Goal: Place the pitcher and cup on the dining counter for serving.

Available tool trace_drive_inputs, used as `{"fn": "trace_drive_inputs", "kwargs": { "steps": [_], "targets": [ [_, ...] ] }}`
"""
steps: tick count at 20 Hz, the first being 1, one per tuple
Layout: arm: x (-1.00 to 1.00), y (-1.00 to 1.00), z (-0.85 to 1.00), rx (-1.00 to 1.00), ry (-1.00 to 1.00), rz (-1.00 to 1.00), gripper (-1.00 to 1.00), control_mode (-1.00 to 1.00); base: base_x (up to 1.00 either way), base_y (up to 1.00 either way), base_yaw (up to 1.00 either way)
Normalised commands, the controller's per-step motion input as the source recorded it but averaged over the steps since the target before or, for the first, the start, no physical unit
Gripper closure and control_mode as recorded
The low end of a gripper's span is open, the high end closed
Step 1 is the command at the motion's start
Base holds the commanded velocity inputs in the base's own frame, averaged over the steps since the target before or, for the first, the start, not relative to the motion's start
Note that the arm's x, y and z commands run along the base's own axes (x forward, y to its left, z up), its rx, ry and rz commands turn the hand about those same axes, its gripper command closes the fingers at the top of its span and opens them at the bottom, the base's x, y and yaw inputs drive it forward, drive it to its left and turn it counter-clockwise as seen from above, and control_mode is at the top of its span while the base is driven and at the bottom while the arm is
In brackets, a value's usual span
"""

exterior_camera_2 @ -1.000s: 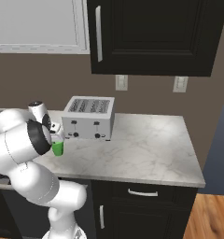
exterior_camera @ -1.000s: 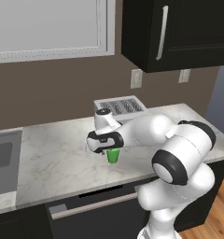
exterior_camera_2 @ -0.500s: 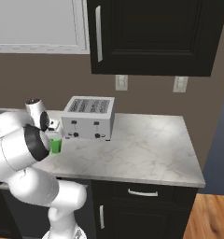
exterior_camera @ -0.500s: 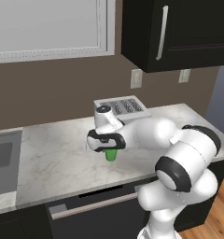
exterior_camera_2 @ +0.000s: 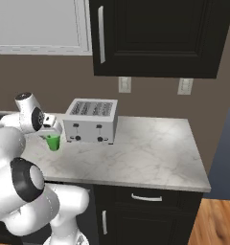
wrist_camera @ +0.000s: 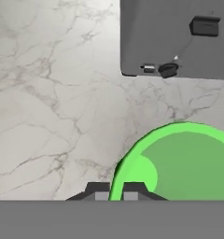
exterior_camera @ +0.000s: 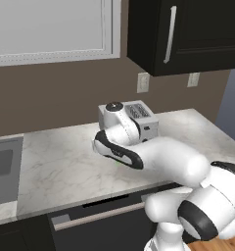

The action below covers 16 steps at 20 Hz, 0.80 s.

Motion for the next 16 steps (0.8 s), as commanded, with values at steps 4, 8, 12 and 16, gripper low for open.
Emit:
{"fn": "trace_drive_inputs", "kwargs": {
  "steps": [4, 8, 12, 16],
  "targets": [
    [-0.41, -0.12, 0.56, 0.0, -0.13, 0.06, 1.0, -1.0, 0.0, 0.0, 0.0],
    [-0.43, -0.21, 0.58, 0.0, -0.11, 0.09, 1.0, -1.0, 0.0, 0.0, 0.0],
    [-0.44, -0.23, 0.52, 0.0, -0.1, 0.1, 1.0, -1.0, 0.0, 0.0, 0.0],
    [-0.56, -0.19, 0.54, 0.0, -0.12, 0.15, 1.0, -1.0, 0.0, 0.0, 0.0]
  ]
}}
